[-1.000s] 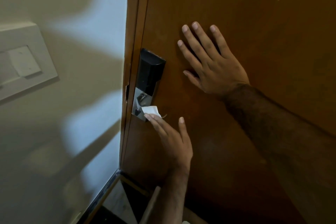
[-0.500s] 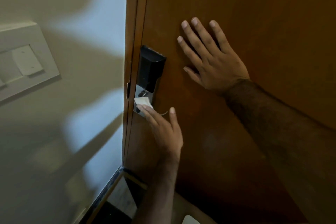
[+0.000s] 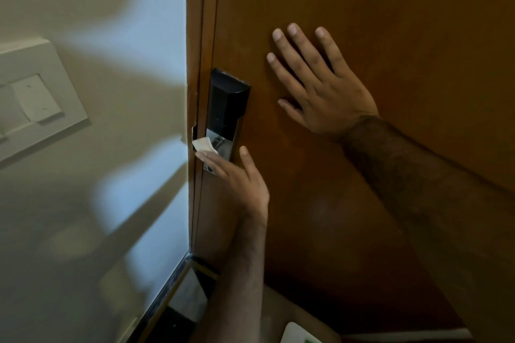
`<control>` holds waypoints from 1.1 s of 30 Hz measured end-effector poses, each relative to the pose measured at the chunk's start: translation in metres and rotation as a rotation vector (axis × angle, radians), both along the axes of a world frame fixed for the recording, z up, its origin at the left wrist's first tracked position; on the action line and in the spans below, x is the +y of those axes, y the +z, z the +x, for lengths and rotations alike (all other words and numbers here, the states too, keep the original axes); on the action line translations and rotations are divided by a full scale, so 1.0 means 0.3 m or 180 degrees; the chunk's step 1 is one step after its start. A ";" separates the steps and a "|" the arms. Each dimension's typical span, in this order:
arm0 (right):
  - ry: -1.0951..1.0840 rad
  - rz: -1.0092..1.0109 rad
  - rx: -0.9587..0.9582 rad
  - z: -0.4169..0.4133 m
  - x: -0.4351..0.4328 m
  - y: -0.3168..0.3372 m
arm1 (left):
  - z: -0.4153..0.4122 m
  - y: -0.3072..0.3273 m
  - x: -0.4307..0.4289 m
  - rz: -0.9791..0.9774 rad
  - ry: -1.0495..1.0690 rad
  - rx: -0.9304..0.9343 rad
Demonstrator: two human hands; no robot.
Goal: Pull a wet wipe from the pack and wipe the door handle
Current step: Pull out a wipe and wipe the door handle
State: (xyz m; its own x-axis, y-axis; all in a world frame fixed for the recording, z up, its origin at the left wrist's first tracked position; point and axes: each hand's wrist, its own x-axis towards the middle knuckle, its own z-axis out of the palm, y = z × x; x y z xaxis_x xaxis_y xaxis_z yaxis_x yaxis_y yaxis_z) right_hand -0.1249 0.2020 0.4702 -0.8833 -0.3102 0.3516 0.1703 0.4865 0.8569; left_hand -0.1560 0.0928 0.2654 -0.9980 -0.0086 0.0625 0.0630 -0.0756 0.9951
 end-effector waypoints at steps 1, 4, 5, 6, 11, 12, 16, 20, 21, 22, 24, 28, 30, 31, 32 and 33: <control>-0.0006 -0.0014 -0.0004 0.001 -0.001 -0.001 | 0.000 0.003 0.004 0.0002 0.0044 0.0001; -0.0019 0.0023 0.0003 0.001 0.000 -0.001 | 0.122 -0.010 0.023 -0.0124 -0.0160 0.0088; -0.0018 0.0048 0.0016 0.001 0.000 0.000 | 0.175 -0.019 0.020 -0.0089 -0.0314 0.0093; -0.0015 0.0070 0.0031 0.002 0.000 0.001 | 0.212 -0.027 0.015 -0.0002 -0.0466 0.0077; -0.0022 0.0016 -0.0007 0.002 0.000 -0.002 | 0.053 -0.012 -0.006 0.0114 -0.0154 0.0112; -0.0026 0.0003 -0.0015 0.003 0.001 0.000 | 0.012 -0.003 -0.008 0.0150 -0.0079 0.0060; -0.0017 -0.0016 -0.0009 0.003 0.000 -0.002 | 0.090 0.002 0.005 0.0029 -0.0114 0.0052; -0.0029 -0.0011 -0.0013 0.001 0.000 0.000 | 0.246 -0.021 0.003 0.0152 -0.0594 0.0107; -0.0037 0.0008 -0.0007 0.003 0.002 0.000 | 0.229 -0.022 0.000 0.0144 -0.0583 0.0103; -0.0038 0.0029 -0.0002 0.003 0.003 -0.002 | 0.190 -0.022 -0.002 0.0142 -0.0502 0.0107; -0.0027 0.0060 0.0006 0.001 0.004 -0.003 | 0.096 -0.011 -0.006 0.0176 -0.0226 0.0080; -0.0022 -0.0011 -0.0019 -0.002 0.004 -0.001 | 0.074 0.003 0.003 0.0073 -0.0073 0.0003; -0.0025 0.0023 -0.0011 0.000 0.006 -0.002 | 0.160 -0.013 0.014 0.0009 -0.0264 0.0082; -0.0022 0.0034 -0.0006 0.000 0.006 -0.001 | 0.198 -0.025 0.015 -0.0017 -0.0382 0.0115; -0.0017 0.0033 -0.0005 0.001 0.005 -0.002 | 0.219 -0.037 0.012 -0.0032 -0.0486 0.0138; -0.0018 0.0028 -0.0009 0.001 0.003 -0.002 | 0.221 -0.045 0.008 -0.0039 -0.0551 0.0144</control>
